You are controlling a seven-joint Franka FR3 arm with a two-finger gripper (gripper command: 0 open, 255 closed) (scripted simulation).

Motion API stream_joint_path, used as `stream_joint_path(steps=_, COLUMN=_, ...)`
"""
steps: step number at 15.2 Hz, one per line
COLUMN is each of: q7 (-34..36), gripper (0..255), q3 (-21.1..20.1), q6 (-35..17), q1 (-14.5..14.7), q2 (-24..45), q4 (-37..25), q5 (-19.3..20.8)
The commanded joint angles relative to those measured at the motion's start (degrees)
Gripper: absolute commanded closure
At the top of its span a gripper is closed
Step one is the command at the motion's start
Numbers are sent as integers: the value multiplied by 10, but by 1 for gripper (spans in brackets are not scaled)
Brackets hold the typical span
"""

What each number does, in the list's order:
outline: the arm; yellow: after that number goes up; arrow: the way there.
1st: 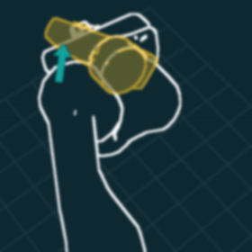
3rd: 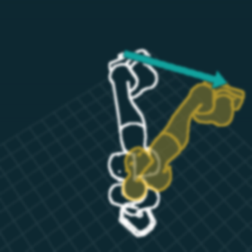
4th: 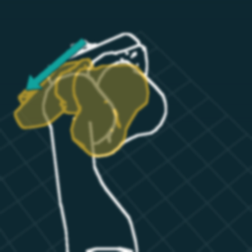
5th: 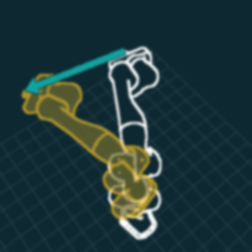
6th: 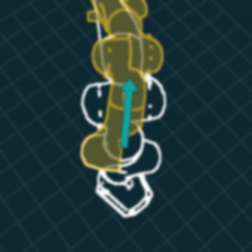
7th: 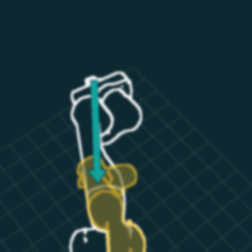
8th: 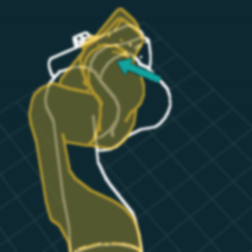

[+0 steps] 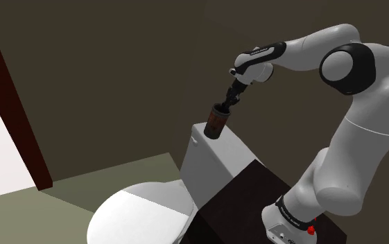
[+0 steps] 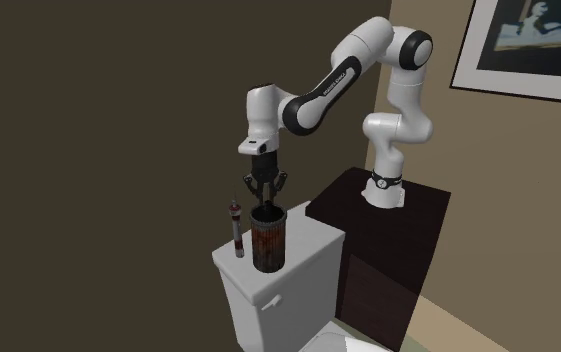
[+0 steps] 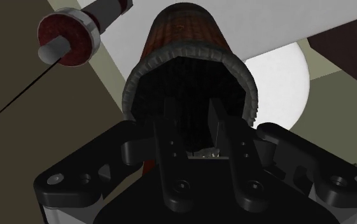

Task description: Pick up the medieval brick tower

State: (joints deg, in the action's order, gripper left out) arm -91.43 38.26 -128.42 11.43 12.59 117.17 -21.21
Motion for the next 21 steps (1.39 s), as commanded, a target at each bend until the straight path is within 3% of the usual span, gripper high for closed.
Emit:
stream_joint_path(steps=1, q7=0, gripper=255, q3=0, q6=0, q1=0, q2=0, q4=0, q5=0)
stream_joint_path(steps=21, q7=53, gripper=255, q3=15, q6=94, q1=13, q2=-59, q4=-56, q5=63)
